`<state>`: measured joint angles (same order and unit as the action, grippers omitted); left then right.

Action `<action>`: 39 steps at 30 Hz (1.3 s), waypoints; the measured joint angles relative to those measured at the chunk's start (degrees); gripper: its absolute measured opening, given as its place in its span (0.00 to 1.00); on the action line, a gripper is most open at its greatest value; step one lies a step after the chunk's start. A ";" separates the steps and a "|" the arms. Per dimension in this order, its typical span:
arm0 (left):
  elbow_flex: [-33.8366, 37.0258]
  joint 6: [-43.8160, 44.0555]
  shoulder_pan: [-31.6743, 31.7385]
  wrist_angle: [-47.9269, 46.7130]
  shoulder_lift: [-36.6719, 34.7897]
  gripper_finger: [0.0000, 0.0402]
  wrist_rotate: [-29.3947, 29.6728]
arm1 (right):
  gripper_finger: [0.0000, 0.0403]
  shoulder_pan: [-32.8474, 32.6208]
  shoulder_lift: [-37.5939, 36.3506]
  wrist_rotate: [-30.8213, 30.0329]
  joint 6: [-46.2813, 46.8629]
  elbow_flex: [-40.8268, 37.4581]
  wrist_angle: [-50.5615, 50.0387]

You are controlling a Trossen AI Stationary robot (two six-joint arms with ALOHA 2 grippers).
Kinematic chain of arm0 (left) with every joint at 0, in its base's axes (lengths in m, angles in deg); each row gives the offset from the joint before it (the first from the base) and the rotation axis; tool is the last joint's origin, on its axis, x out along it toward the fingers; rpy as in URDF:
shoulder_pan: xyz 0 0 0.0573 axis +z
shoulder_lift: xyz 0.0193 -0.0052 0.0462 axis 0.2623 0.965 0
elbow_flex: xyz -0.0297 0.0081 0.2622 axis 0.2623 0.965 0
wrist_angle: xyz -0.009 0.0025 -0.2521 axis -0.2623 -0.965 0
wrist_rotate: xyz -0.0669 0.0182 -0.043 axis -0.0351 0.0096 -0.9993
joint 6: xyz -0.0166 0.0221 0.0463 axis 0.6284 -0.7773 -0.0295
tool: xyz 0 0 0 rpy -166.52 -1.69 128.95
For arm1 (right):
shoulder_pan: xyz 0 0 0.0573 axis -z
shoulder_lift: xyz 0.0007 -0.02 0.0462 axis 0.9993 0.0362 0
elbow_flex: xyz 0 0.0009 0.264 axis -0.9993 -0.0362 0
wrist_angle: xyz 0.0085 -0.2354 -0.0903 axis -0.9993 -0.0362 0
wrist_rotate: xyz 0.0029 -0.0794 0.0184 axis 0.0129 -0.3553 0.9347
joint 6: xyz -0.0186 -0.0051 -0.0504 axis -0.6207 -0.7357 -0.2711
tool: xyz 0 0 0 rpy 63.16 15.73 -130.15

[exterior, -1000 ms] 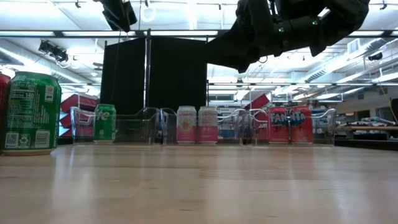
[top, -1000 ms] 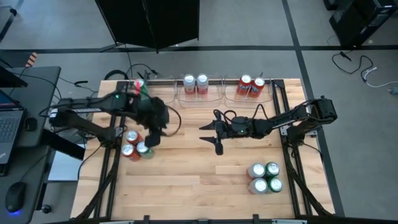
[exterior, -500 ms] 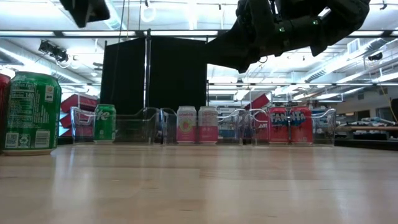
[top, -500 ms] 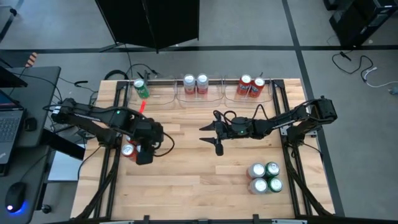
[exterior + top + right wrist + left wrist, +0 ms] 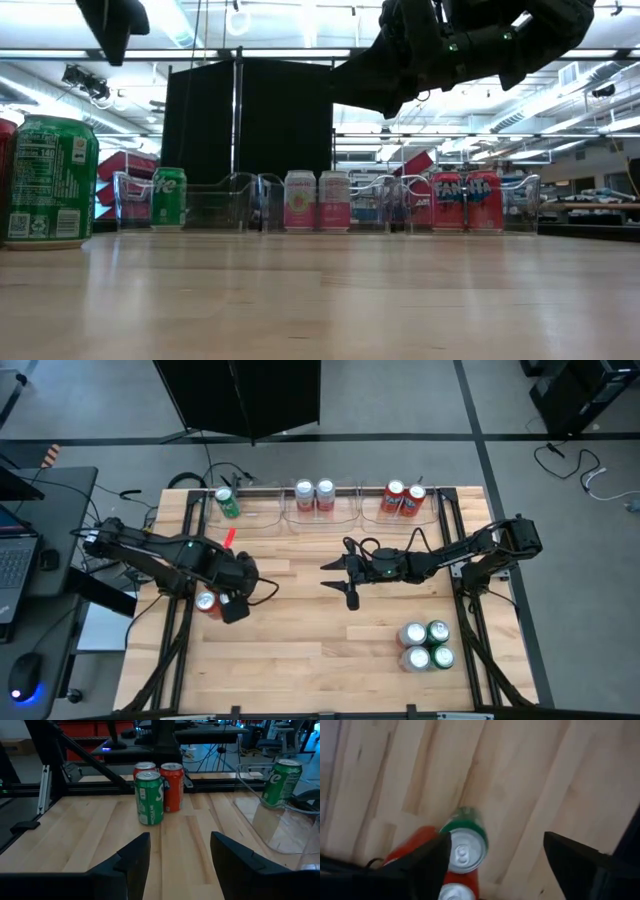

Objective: Sort soda cans
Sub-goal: Put the green soda can in the top left transparent bin

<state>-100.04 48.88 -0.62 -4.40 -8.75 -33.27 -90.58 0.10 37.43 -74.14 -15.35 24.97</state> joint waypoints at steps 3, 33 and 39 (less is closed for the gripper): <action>0.09 0.08 -0.11 -1.37 0.47 0.86 0.78 | 0.48 0.00 0.00 0.00 0.00 0.00 0.01; 15.56 -7.66 -0.30 1.84 0.41 0.92 0.23 | 0.49 -1.03 0.00 0.00 0.02 0.00 -0.09; 15.57 -8.50 -0.29 4.44 0.41 0.92 1.63 | 0.49 -1.03 0.00 0.00 0.02 0.00 -0.03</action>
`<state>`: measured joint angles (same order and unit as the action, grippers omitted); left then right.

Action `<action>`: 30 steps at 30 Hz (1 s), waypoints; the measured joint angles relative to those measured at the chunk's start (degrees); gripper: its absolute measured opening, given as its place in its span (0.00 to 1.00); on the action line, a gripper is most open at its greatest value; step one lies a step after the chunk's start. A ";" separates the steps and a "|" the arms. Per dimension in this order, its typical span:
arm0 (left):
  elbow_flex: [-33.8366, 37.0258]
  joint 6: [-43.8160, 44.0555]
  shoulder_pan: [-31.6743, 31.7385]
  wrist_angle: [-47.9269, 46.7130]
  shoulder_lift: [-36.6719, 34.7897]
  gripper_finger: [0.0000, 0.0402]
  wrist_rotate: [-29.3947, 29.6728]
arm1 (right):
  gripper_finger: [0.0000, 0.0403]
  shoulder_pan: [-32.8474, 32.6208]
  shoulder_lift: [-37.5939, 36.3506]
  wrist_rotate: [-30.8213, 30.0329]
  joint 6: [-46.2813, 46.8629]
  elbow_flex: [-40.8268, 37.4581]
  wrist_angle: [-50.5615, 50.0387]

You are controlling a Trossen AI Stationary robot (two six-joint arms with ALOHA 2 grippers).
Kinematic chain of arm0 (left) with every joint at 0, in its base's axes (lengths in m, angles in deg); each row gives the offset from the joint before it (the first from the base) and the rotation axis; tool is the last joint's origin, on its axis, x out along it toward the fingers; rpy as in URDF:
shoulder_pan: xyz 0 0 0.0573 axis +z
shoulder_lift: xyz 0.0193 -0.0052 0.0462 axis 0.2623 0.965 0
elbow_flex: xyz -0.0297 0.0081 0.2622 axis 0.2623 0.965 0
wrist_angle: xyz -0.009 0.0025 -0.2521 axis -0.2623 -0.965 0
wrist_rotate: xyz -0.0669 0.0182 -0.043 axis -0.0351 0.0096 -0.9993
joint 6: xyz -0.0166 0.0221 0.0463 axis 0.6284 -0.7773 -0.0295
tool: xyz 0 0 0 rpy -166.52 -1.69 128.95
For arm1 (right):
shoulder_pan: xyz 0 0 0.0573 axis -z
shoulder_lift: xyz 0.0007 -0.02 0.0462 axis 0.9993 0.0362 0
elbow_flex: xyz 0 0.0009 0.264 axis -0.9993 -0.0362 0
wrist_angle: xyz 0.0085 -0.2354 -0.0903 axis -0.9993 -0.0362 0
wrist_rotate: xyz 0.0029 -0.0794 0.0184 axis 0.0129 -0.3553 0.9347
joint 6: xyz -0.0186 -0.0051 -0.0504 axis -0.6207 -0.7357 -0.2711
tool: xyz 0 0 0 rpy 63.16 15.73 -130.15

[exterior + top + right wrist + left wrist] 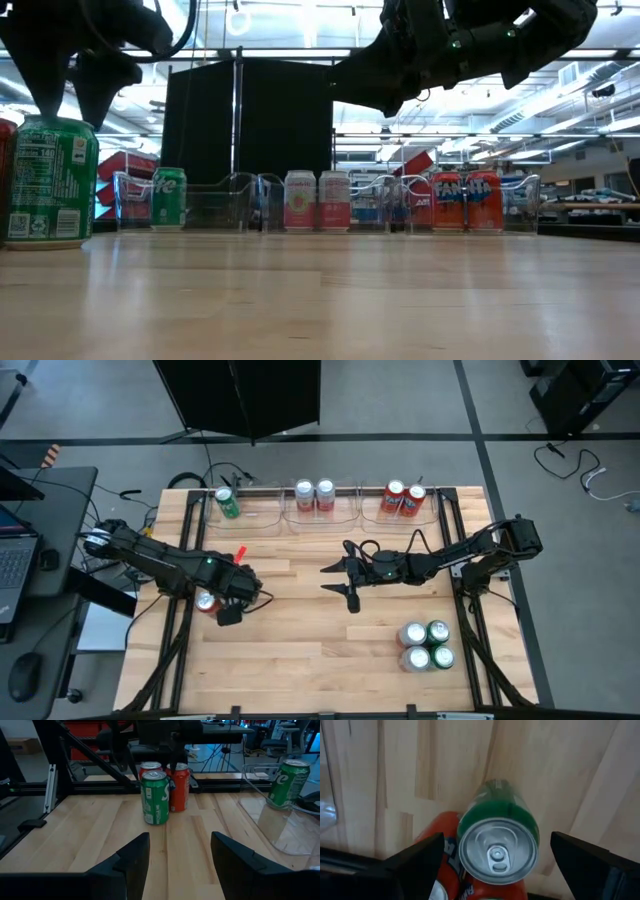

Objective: Sort soda cans
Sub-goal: Put the green soda can in the top left transparent bin

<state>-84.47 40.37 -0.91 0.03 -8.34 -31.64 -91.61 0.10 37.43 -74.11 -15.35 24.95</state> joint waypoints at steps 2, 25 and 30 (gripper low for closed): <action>0.46 -0.25 0.04 0.28 -0.02 0.92 0.16 | 0.49 0.00 0.00 0.00 0.00 0.00 -0.02; 6.83 6.65 0.04 7.87 0.00 0.88 -2.92 | 0.49 0.00 0.00 0.00 -0.02 0.00 -0.04; 6.80 6.65 0.04 7.44 -0.02 0.76 -3.06 | 0.49 0.00 0.00 0.00 -0.02 0.00 -0.02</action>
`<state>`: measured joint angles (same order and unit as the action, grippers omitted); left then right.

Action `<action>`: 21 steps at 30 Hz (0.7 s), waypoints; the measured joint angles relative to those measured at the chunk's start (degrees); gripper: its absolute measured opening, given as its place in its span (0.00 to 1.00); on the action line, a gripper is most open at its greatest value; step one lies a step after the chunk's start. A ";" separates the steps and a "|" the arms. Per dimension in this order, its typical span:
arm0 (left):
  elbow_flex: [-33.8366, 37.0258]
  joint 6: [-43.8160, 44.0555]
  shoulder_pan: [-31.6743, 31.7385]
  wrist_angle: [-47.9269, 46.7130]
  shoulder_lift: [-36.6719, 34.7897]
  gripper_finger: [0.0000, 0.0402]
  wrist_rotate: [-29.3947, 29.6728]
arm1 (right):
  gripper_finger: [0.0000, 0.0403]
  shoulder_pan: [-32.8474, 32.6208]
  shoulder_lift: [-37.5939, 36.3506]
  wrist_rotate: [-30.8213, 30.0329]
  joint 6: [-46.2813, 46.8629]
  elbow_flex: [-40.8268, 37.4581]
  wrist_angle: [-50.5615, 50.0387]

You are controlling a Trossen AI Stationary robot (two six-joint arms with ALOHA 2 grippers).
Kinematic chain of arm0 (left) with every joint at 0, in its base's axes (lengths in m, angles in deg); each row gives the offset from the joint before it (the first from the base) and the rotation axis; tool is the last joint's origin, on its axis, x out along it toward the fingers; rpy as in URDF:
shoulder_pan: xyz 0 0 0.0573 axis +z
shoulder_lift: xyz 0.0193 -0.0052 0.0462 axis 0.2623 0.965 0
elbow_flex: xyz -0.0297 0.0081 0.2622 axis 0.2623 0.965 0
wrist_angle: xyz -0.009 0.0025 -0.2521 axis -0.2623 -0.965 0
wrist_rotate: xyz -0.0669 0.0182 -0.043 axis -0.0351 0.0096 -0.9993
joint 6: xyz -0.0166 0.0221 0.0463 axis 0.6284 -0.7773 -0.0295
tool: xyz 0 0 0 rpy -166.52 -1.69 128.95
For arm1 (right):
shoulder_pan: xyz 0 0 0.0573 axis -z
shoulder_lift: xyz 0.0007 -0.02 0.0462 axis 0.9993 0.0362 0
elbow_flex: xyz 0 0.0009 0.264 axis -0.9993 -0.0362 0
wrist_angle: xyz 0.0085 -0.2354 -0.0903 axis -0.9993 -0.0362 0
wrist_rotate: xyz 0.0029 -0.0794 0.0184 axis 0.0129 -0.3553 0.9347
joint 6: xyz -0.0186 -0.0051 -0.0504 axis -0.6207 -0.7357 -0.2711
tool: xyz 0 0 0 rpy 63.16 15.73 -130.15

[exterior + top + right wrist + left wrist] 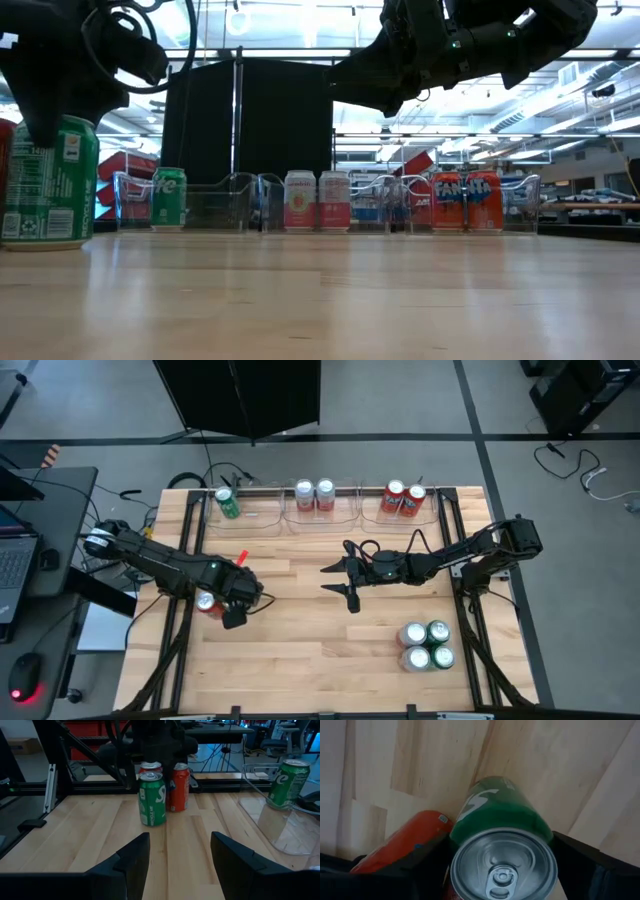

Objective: Sort soda cans
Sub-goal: Put the green soda can in the top left transparent bin

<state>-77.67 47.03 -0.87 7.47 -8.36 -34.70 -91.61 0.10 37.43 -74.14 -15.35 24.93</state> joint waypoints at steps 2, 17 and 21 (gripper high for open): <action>-0.03 -0.06 0.00 -0.05 -0.04 0.72 -0.30 | 0.49 0.00 0.00 0.00 0.00 0.00 0.00; -11.66 -0.25 5.91 -2.07 0.11 0.72 -0.35 | 0.49 0.00 0.00 0.00 0.00 0.00 0.00; -18.34 -0.51 11.85 -6.48 0.11 0.72 2.47 | 0.49 -0.01 0.00 0.00 -0.03 0.00 0.02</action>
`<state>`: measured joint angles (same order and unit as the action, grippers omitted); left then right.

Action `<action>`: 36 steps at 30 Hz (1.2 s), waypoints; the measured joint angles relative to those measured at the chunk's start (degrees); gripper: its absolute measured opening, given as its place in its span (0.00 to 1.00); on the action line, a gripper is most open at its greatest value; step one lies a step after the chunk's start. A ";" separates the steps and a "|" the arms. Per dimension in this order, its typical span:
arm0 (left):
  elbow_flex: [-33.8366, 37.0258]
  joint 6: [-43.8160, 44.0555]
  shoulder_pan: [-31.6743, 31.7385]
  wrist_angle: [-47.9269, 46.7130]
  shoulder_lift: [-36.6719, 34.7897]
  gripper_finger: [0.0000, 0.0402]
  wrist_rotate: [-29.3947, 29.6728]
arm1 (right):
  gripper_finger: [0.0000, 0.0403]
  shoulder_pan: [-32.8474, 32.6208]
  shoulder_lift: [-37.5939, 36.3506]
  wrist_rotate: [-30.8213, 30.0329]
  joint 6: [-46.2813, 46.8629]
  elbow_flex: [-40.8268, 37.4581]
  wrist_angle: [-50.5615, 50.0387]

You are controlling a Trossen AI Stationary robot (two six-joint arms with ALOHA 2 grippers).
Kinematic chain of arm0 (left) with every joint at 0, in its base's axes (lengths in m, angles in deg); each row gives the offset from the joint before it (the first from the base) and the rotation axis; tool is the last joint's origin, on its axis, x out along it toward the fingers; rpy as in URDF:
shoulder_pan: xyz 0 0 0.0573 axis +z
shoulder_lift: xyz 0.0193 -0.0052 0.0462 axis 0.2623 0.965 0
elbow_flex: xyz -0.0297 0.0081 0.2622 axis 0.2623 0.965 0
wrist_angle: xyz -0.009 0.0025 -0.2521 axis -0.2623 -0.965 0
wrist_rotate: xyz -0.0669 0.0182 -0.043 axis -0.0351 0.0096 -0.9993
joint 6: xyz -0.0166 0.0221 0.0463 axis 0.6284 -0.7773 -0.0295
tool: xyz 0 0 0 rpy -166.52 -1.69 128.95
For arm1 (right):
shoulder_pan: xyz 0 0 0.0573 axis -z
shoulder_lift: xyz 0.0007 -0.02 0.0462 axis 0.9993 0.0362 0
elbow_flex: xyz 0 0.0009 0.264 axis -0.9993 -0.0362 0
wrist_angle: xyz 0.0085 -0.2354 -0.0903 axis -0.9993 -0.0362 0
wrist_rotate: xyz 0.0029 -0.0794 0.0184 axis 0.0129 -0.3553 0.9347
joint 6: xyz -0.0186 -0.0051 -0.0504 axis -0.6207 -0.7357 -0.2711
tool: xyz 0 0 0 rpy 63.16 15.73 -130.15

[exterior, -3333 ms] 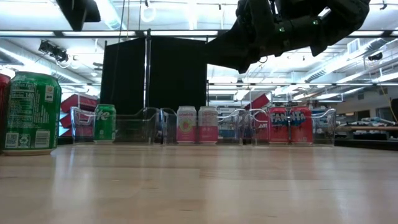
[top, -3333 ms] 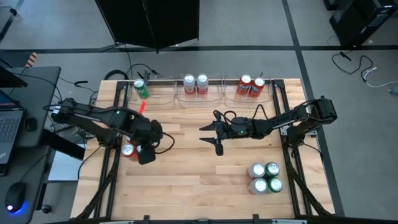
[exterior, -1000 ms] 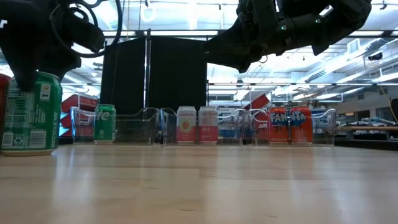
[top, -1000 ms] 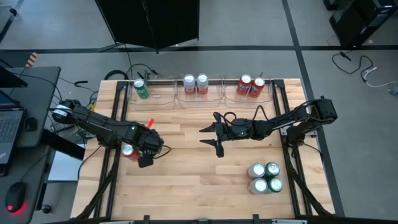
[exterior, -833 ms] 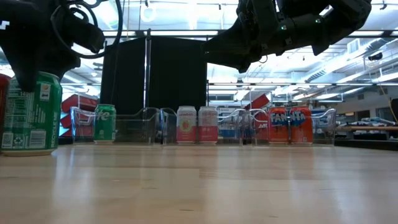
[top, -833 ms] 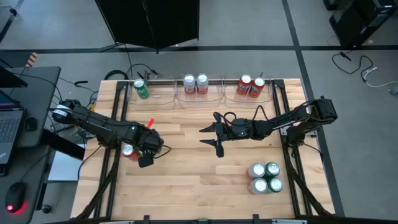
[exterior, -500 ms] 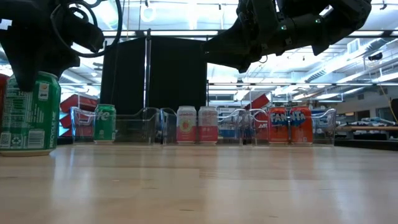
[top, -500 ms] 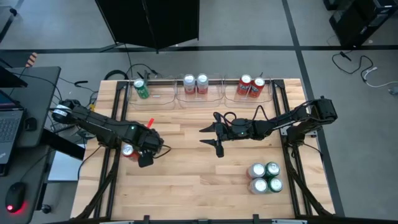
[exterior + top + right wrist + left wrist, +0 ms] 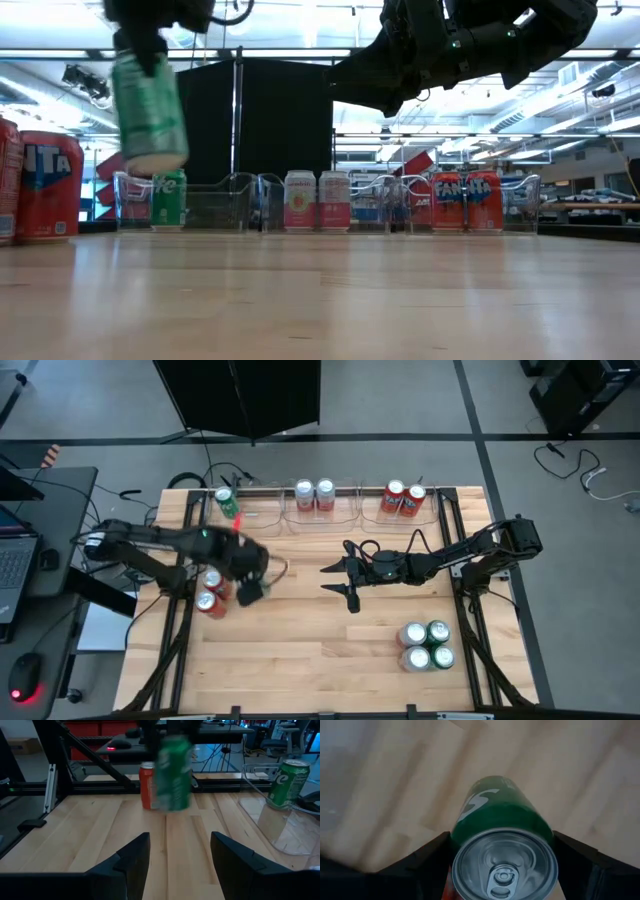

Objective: Sort soda cans
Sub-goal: Put the green soda can in the top left transparent bin

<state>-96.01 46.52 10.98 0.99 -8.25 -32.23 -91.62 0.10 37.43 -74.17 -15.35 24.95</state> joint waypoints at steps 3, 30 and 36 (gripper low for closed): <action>-5.14 0.29 4.99 -4.39 -0.02 0.72 3.17 | 0.48 0.01 0.00 0.00 -0.32 0.00 0.00; -10.75 -10.70 51.21 -11.75 4.29 0.72 6.38 | 0.48 0.01 0.00 0.00 -0.42 0.00 -0.54; -5.99 -13.14 53.45 -4.94 6.11 0.72 6.41 | 0.48 -0.01 0.00 0.00 -0.05 0.00 -1.35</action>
<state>-102.00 33.38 64.43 -3.95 -2.15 -25.82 -91.63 0.10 37.43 -74.22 -15.35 23.60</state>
